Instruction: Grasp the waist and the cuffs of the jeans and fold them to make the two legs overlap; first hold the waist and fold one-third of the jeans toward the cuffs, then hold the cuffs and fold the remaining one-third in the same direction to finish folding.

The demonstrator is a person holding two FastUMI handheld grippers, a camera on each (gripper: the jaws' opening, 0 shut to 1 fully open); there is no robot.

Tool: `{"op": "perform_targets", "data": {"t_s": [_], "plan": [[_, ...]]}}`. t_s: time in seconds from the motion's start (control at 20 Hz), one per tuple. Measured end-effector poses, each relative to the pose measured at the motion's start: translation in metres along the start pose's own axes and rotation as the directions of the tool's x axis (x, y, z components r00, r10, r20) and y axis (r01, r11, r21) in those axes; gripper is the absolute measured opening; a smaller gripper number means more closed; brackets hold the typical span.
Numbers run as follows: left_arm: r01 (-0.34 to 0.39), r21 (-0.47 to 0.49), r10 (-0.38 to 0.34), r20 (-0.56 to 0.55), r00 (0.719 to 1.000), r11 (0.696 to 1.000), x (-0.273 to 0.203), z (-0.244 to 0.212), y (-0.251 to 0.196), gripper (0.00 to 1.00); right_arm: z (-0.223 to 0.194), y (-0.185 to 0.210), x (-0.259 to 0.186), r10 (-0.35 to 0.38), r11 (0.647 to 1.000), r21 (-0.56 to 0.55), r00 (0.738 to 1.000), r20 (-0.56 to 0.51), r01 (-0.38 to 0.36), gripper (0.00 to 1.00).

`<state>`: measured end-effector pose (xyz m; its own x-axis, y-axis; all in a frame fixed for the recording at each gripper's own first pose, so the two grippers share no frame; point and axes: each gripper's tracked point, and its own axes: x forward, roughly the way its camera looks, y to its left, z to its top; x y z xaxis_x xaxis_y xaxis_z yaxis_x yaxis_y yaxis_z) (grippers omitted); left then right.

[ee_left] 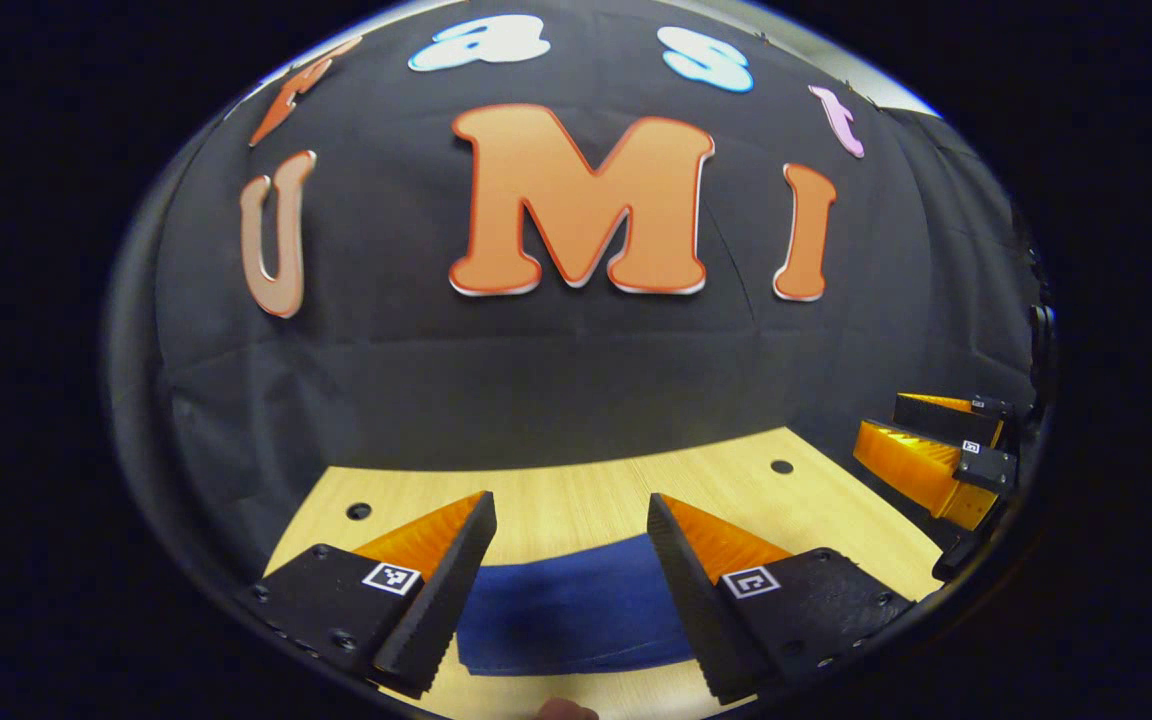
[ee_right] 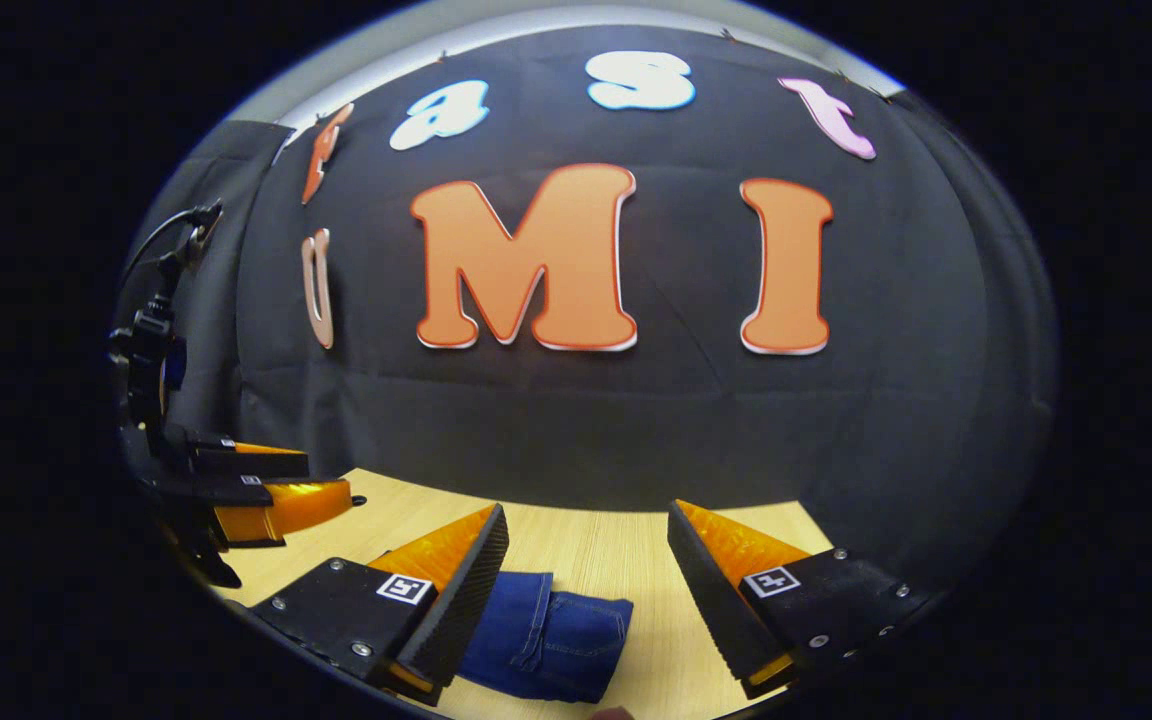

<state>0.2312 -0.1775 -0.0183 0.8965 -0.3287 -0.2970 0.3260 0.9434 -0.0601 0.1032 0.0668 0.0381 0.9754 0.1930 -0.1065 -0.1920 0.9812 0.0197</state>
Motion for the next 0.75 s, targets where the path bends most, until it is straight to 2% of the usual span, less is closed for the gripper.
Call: {"op": "perform_targets", "data": {"t_s": [0.1, 0.25, 0.4, 0.55, 0.75], "plan": [[-0.035, -0.004, 0.035, 0.068, 0.997, 0.999, -0.012, 0.011, 0.011, 0.94, 0.015, 0.01, -0.01, 0.003, 1.0, -0.023, 0.999, 0.05, -0.001, 0.98], [-0.075, -0.009, 0.076, 0.151, 0.986, 0.997, -0.034, 0.018, 0.007, 0.93, 0.032, 0.022, -0.027, 0.025, 0.999, -0.043, 0.991, 0.128, -0.02, 0.97], [-0.105, -0.017, 0.106, 0.202, 0.974, 0.994, -0.044, 0.014, -0.001, 0.93, 0.046, 0.031, -0.042, 0.045, 0.994, -0.112, 0.977, 0.209, -0.021, 0.97], [-0.112, -0.032, 0.116, 0.235, 0.965, 0.993, -0.054, 0.013, 0.0, 0.94, 0.051, 0.038, -0.054, 0.056, 0.991, -0.133, 0.968, 0.243, -0.024, 0.97], [-0.114, -0.058, 0.125, 0.252, 0.96, 0.992, -0.065, 0.006, -0.001, 0.93, 0.042, 0.033, -0.071, 0.033, 0.992, -0.126, 0.969, 0.243, -0.002, 0.98]]}}
